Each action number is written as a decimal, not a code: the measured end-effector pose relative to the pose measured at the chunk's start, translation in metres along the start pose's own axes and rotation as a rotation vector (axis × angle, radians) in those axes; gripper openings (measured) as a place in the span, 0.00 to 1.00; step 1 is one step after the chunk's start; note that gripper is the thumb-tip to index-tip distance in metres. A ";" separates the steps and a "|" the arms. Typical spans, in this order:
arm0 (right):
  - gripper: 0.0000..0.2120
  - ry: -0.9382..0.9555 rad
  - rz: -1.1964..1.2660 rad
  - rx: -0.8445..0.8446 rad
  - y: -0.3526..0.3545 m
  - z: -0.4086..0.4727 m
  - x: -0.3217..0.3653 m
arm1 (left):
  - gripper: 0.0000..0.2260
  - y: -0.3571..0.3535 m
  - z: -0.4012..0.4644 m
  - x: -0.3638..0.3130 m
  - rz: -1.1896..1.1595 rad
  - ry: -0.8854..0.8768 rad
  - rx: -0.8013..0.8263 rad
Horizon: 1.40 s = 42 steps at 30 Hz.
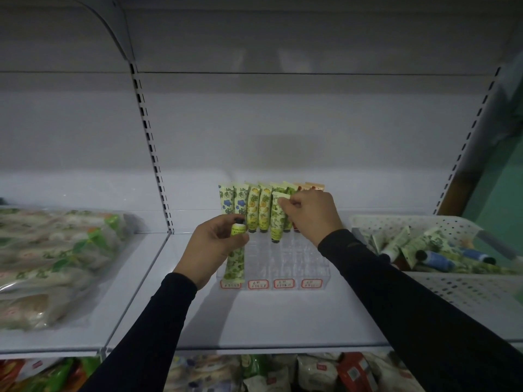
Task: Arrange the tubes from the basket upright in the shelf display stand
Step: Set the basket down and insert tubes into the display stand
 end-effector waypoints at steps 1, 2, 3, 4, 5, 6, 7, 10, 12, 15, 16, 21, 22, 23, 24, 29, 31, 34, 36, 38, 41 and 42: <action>0.24 0.006 -0.006 0.004 0.001 0.000 0.001 | 0.11 -0.001 0.000 0.000 -0.006 0.002 0.006; 0.24 0.011 -0.016 0.005 0.001 0.001 0.002 | 0.11 -0.001 -0.001 0.000 -0.011 0.006 0.010; 0.24 0.014 -0.024 0.004 0.002 0.001 0.003 | 0.11 -0.001 -0.001 0.000 -0.019 0.008 0.010; 0.24 0.014 -0.022 0.001 0.002 0.001 0.004 | 0.12 -0.001 -0.001 0.000 -0.024 0.009 0.012; 0.24 0.009 -0.012 0.000 0.002 0.000 0.003 | 0.12 -0.001 -0.001 0.001 -0.027 0.011 0.017; 0.24 -0.001 0.008 0.003 0.001 0.001 0.001 | 0.12 -0.002 0.000 0.002 -0.029 0.013 0.022; 0.24 -0.018 0.047 0.009 0.000 0.000 -0.002 | 0.12 -0.002 0.000 0.003 -0.030 0.016 0.025; 0.26 -0.079 0.205 0.053 -0.006 -0.004 -0.012 | 0.13 -0.004 0.000 0.002 -0.036 0.018 0.026; 0.28 -0.105 0.222 0.069 -0.007 -0.007 -0.017 | 0.13 -0.005 0.000 0.000 -0.040 0.028 0.024; 0.29 -0.139 0.180 0.062 -0.001 -0.011 -0.021 | 0.14 -0.009 -0.001 -0.005 -0.034 0.016 0.037; 0.28 -0.151 0.183 0.059 0.003 -0.013 -0.020 | 0.13 -0.011 -0.002 -0.008 -0.033 0.010 0.036; 0.18 -0.231 0.525 0.261 0.014 -0.029 -0.004 | 0.21 -0.026 -0.001 -0.017 -0.157 0.043 0.019; 0.16 -0.226 0.571 0.327 0.014 -0.032 0.001 | 0.25 -0.030 -0.002 -0.017 -0.186 0.054 0.012; 0.14 -0.214 0.591 0.381 0.014 -0.035 0.004 | 0.28 -0.034 -0.003 -0.018 -0.205 0.058 0.013; 0.13 -0.201 0.593 0.418 0.013 -0.037 0.006 | 0.30 -0.039 -0.004 -0.019 -0.206 0.058 0.022; 0.10 -0.176 0.574 0.477 0.015 -0.042 0.005 | 0.25 -0.058 -0.007 -0.024 -0.180 0.033 0.090; 0.10 -0.155 0.561 0.488 0.018 -0.043 0.004 | 0.22 -0.062 -0.010 -0.026 -0.202 0.041 0.100; 0.11 -0.152 0.545 0.439 0.023 -0.042 0.005 | 0.16 -0.067 -0.013 -0.029 -0.177 0.047 0.121; 0.11 -0.184 0.560 0.407 0.025 -0.042 0.004 | 0.18 -0.065 -0.011 -0.027 -0.156 0.064 0.107; 0.12 -0.242 0.579 0.367 0.027 -0.042 0.000 | 0.21 -0.060 -0.008 -0.025 -0.175 0.086 0.044; 0.19 -0.309 0.528 0.399 0.028 -0.048 -0.010 | 0.15 -0.052 -0.003 -0.022 -0.481 0.164 -0.099; 0.19 -0.324 0.536 0.435 0.027 -0.050 -0.012 | 0.14 -0.050 -0.002 -0.019 -0.600 0.195 -0.136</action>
Point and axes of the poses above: each hand's wrist, its own z-axis towards the middle knuckle, its own y-axis out of the back of the hand, x = y × z, the point moved 6 cm from there along z, towards the middle knuckle, and after that the axes turned 3 degrees about -y, right-handed, at the moved point
